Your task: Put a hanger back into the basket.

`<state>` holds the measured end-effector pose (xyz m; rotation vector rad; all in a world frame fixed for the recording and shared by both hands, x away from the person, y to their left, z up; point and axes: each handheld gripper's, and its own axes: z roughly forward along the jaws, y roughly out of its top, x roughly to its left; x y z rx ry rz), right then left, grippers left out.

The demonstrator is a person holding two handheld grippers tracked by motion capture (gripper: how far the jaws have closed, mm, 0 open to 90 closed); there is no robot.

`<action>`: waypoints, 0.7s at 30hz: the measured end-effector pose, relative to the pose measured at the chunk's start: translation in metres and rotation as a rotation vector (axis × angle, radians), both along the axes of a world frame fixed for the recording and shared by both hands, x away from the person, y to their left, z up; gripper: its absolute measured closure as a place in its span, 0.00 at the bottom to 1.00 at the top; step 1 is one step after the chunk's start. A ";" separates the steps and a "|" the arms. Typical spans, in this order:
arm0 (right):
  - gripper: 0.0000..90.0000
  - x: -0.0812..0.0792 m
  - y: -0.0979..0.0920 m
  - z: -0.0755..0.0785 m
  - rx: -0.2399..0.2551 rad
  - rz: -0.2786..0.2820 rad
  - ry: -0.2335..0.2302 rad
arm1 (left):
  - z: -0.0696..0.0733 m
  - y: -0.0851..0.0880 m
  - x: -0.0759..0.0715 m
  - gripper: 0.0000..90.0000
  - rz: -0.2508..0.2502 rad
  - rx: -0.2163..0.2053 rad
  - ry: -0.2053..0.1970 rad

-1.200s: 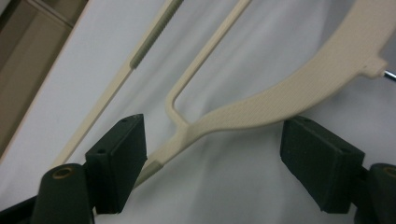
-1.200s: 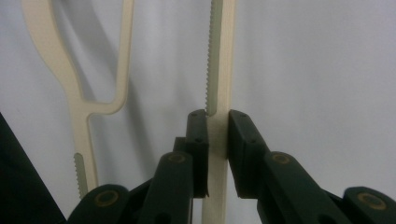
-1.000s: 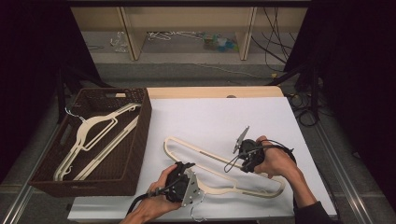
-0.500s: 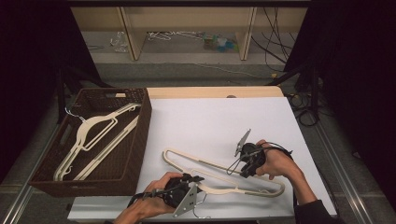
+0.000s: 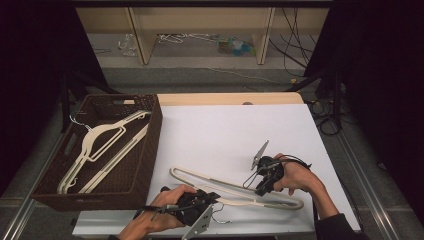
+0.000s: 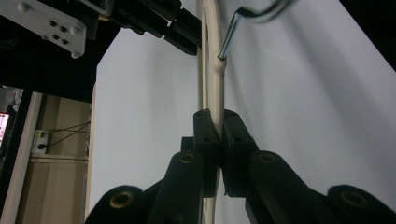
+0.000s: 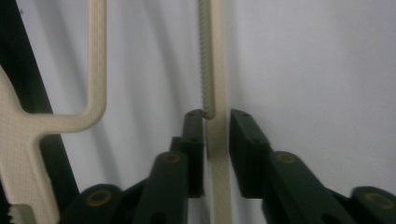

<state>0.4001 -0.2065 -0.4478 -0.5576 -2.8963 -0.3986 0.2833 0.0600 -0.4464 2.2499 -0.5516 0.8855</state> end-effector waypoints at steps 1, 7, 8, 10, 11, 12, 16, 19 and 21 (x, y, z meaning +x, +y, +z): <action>0.79 0.000 0.000 0.001 0.009 -0.016 -0.004 | 0.000 0.000 0.000 0.96 -0.005 0.011 0.001; 0.55 0.000 -0.004 0.025 0.070 -0.116 -0.128 | 0.006 -0.002 0.000 0.96 0.026 0.007 0.008; 0.52 0.000 -0.005 0.030 0.084 -0.129 -0.159 | 0.008 -0.002 0.000 0.96 0.041 0.004 0.018; 0.45 -0.001 -0.007 0.042 0.107 -0.177 -0.228 | 0.013 -0.002 0.002 0.96 0.067 -0.003 0.036; 0.44 -0.001 -0.008 0.048 0.124 -0.196 -0.258 | 0.014 -0.002 0.003 0.96 0.080 -0.008 0.042; 0.43 -0.001 -0.009 0.052 0.135 -0.208 -0.283 | 0.017 -0.001 0.005 0.95 0.097 -0.020 0.055; 0.37 -0.006 -0.015 0.076 0.178 -0.301 -0.370 | 0.031 0.005 0.014 0.95 0.180 -0.052 0.083; 0.36 -0.008 -0.020 0.087 0.201 -0.344 -0.438 | 0.039 0.009 0.016 0.95 0.241 -0.077 0.112; 0.36 -0.008 -0.026 0.095 0.226 -0.337 -0.471 | 0.050 0.013 0.020 0.95 0.229 -0.058 0.124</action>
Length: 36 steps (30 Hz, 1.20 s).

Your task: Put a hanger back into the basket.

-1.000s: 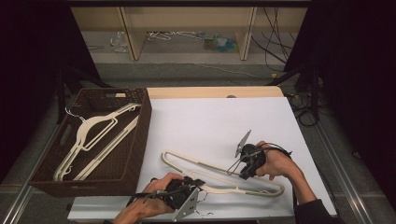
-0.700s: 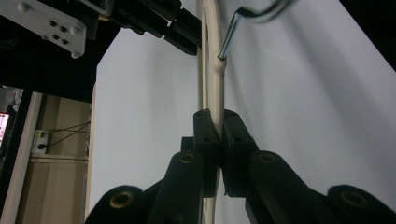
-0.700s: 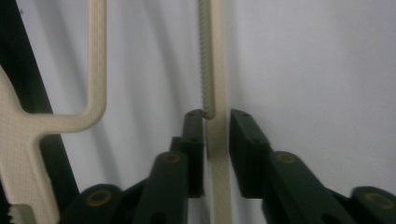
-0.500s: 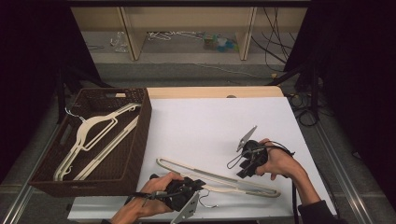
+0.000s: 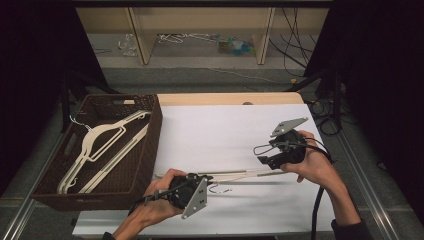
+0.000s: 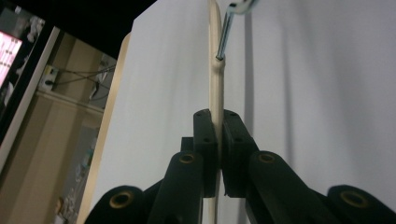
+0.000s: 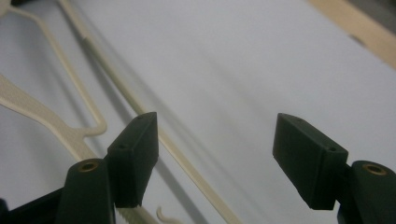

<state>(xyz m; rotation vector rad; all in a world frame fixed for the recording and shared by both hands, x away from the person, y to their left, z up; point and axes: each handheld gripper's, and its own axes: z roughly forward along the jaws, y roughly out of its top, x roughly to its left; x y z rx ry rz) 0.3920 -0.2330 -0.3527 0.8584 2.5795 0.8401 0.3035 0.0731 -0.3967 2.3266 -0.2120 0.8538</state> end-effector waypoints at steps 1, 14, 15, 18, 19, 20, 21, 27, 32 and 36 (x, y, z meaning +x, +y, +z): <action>0.34 -0.001 -0.003 0.003 0.046 -0.020 -0.033 | 0.004 0.001 0.002 0.95 -0.012 0.007 -0.001; 0.31 -0.010 -0.035 0.032 0.140 -0.150 -0.120 | 0.021 0.029 0.014 0.95 0.237 -0.306 0.280; 0.31 -0.011 -0.037 0.034 0.148 -0.164 -0.113 | 0.021 0.029 0.014 0.96 0.237 -0.306 0.280; 0.30 -0.012 -0.040 0.034 0.141 -0.158 -0.121 | 0.027 0.038 0.018 0.95 0.275 -0.363 0.324; 0.29 -0.013 -0.040 0.033 0.145 -0.173 -0.113 | 0.030 0.042 0.020 0.95 0.290 -0.389 0.343; 0.28 -0.014 -0.041 0.031 0.135 -0.174 -0.114 | 0.032 0.045 0.020 0.95 0.307 -0.423 0.362; 0.28 -0.016 -0.041 0.026 0.115 -0.162 -0.110 | 0.034 0.048 0.021 0.95 0.320 -0.447 0.375; 0.28 -0.022 -0.039 0.008 0.076 -0.131 -0.064 | 0.049 0.068 0.021 0.96 0.375 -0.590 0.466; 0.28 -0.025 -0.040 -0.005 0.044 -0.117 -0.057 | 0.067 0.086 0.017 0.96 0.382 -0.741 0.548; 0.28 -0.031 -0.041 -0.014 0.030 -0.116 -0.037 | 0.088 0.108 0.011 0.96 0.393 -0.847 0.584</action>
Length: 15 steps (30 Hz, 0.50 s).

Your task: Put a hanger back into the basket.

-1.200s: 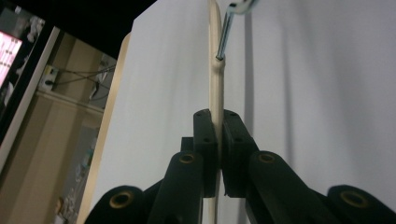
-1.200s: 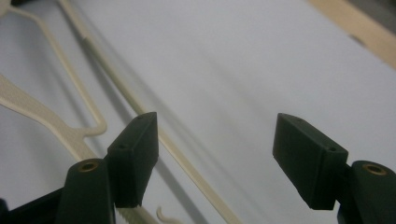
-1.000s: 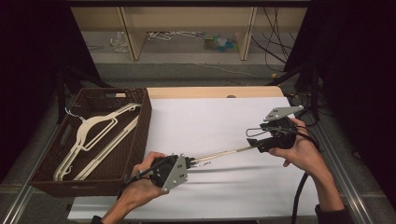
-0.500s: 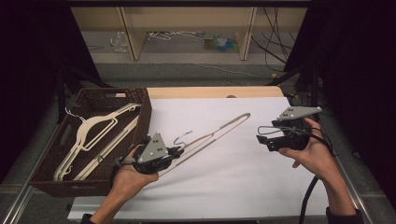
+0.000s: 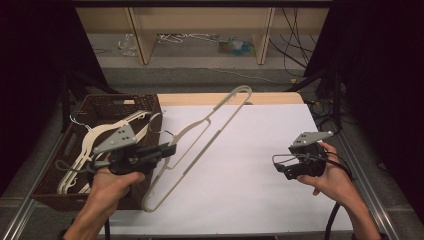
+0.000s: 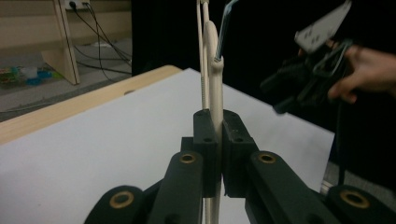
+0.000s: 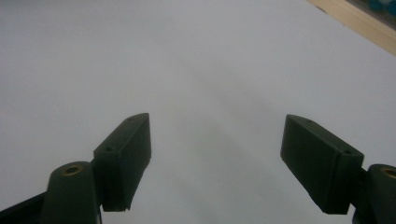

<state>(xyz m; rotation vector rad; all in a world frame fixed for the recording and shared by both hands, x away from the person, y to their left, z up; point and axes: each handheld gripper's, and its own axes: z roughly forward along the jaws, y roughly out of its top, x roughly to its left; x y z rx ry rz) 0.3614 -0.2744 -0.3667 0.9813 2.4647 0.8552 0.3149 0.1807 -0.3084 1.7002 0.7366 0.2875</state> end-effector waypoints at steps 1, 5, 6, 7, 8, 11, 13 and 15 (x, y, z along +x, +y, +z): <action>0.28 -0.001 0.000 -0.004 0.001 0.004 -0.011 | 0.005 0.006 -0.001 0.96 0.005 -0.021 -0.011; 0.28 -0.005 0.000 -0.014 0.005 0.000 -0.026 | 0.027 0.028 -0.004 0.95 0.050 -0.025 -0.042; 0.28 -0.006 -0.001 -0.014 -0.001 0.005 -0.014 | 0.033 0.036 -0.004 0.96 0.072 -0.019 -0.048; 0.27 -0.007 0.001 -0.017 0.008 -0.003 -0.027 | 0.037 0.042 -0.003 0.95 0.087 -0.019 -0.050; 0.27 -0.008 0.002 -0.019 0.009 -0.002 -0.027 | 0.039 0.047 -0.003 0.96 0.096 -0.021 -0.050; 0.27 -0.010 0.005 -0.023 -0.001 0.012 -0.015 | 0.047 0.069 0.002 0.96 0.147 -0.028 -0.045; 0.27 -0.010 0.007 -0.025 -0.001 0.021 -0.013 | 0.050 0.082 0.005 0.95 0.169 -0.034 -0.039; 0.27 -0.011 0.009 -0.026 -0.004 0.027 -0.010 | 0.052 0.096 0.010 0.96 0.208 -0.035 -0.032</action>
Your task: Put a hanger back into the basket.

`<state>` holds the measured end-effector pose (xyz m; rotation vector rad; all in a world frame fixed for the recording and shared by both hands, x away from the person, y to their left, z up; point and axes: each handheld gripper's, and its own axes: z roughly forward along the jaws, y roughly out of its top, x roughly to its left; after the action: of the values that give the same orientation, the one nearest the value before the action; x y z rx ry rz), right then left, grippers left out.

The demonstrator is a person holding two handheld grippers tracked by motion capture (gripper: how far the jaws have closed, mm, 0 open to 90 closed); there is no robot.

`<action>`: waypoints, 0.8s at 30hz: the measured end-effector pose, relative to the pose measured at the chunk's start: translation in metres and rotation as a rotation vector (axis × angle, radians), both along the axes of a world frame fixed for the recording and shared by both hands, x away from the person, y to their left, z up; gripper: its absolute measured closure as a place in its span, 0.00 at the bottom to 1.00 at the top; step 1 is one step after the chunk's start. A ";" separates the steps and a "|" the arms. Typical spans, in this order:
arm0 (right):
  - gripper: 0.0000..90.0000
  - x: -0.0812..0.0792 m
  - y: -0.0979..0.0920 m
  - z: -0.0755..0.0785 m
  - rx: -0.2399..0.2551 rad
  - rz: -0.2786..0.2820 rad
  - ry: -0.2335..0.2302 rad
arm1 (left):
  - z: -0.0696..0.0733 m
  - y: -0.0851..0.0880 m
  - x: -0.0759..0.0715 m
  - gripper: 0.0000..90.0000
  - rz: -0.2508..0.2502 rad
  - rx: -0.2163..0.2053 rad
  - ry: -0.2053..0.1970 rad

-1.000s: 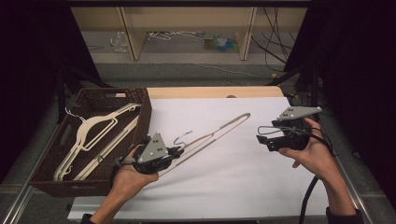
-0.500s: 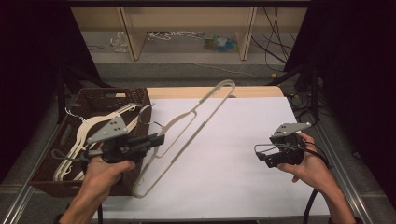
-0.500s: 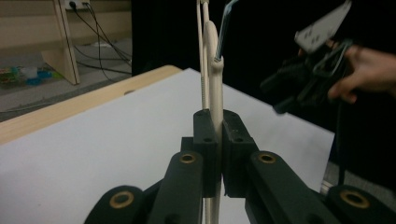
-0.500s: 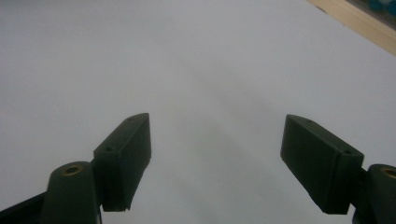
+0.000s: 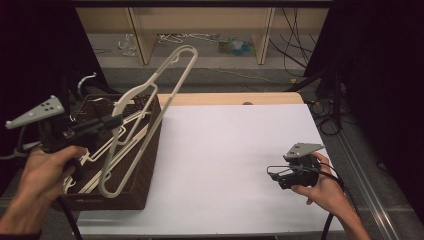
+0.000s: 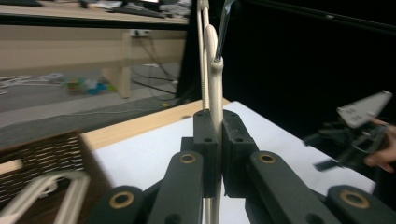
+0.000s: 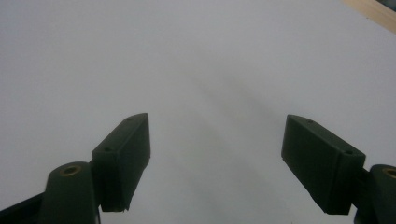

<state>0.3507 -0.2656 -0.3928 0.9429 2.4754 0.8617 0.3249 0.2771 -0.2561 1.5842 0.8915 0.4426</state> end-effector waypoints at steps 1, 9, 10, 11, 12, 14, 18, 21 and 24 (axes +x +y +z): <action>0.27 0.000 0.001 -0.001 -0.002 0.002 0.008 | 0.000 0.006 0.003 0.96 0.016 0.006 0.007; 0.28 -0.001 0.006 -0.011 -0.020 0.029 0.026 | -0.006 0.052 0.029 0.95 0.125 0.085 0.034; 0.28 -0.001 0.006 -0.011 -0.020 0.029 0.026 | -0.008 0.057 0.033 0.95 0.135 0.108 0.028; 0.28 -0.001 0.006 -0.011 -0.020 0.032 0.026 | -0.009 0.063 0.037 0.95 0.143 0.142 0.020; 0.28 -0.001 0.007 -0.011 -0.018 0.027 0.028 | -0.011 0.066 0.040 0.96 0.147 0.157 0.018; 0.28 -0.001 0.007 -0.012 -0.020 0.029 0.026 | -0.016 0.074 0.045 0.96 0.159 0.191 0.034; 0.27 -0.004 0.007 -0.012 -0.013 0.019 0.042 | -0.030 0.082 0.051 0.95 0.149 0.236 0.073; 0.26 -0.004 0.005 -0.014 -0.024 0.031 0.044 | -0.046 0.088 0.056 0.95 0.145 0.280 0.107; 0.26 -0.004 0.005 -0.015 -0.013 0.019 0.030 | -0.057 0.093 0.059 0.95 0.140 0.287 0.132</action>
<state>0.3467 -0.2604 -0.4075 0.9359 2.5167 0.8419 0.3840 0.3706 -0.3130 1.8353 1.0813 0.5901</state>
